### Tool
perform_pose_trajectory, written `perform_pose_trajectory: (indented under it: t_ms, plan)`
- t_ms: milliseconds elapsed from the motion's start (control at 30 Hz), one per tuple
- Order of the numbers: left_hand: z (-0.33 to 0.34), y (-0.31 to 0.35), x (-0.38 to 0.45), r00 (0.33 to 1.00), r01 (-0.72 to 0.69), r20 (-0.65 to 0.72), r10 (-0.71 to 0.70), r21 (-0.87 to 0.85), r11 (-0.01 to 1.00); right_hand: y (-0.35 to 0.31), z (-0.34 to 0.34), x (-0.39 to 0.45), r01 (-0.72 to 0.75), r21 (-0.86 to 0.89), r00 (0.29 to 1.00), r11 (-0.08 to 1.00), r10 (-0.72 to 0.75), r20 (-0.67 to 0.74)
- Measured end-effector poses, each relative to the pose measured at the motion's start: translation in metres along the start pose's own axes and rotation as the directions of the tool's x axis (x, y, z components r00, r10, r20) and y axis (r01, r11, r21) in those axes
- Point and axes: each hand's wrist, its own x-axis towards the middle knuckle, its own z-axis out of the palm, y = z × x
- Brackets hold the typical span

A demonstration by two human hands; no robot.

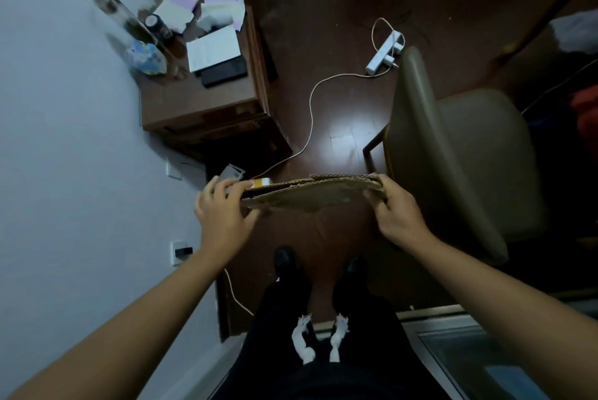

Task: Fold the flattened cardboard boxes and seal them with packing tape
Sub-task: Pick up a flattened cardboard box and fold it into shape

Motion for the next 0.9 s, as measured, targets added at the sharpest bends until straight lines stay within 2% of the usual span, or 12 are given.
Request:
perform_pose_trajectory:
  t_ms: [233, 333, 467, 567, 667, 767, 833, 900]
  plan:
    - [-0.006, 0.009, -0.004, 0.994, 0.108, -0.002, -0.112, -0.255, 0.961, -0.017, 0.0, -0.008, 0.01, 0.091, 0.99, 0.996, 0.003, -0.139]
    - [-0.015, 0.004, 0.01, 0.997, 0.067, -0.019, -0.078, -0.337, 0.939, -0.018, 0.003, -0.009, 0.016, 0.077, 0.992, 0.997, -0.006, -0.126]
    - [-0.025, -0.009, 0.042, 0.993, -0.086, -0.105, 0.053, -0.339, 0.937, -0.033, -0.003, 0.003, 0.017, 0.074, 0.992, 0.997, -0.008, -0.124]
    - [-0.029, -0.018, 0.076, 0.99, -0.063, -0.142, -0.008, -0.488, 0.87, -0.051, 0.003, 0.024, -0.032, 0.142, 0.989, 0.989, 0.052, -0.142]
    - [-0.035, -0.024, 0.113, 0.993, 0.08, -0.003, -0.119, -0.723, 0.686, -0.068, 0.025, 0.051, -0.098, 0.263, 0.975, 0.96, 0.145, -0.169]
    - [-0.037, -0.035, 0.152, 0.968, 0.239, 0.16, -0.192, -0.819, 0.521, -0.081, 0.043, 0.084, -0.127, 0.296, 0.961, 0.947, 0.191, -0.201]
    - [-0.036, -0.047, 0.177, 0.953, 0.302, 0.243, -0.18, -0.803, 0.513, -0.089, 0.049, 0.11, -0.137, 0.305, 0.952, 0.942, 0.211, -0.223]
    - [-0.036, -0.057, 0.2, 0.941, 0.324, 0.316, -0.119, -0.744, 0.585, -0.096, 0.055, 0.136, -0.156, 0.31, 0.937, 0.938, 0.24, -0.254]
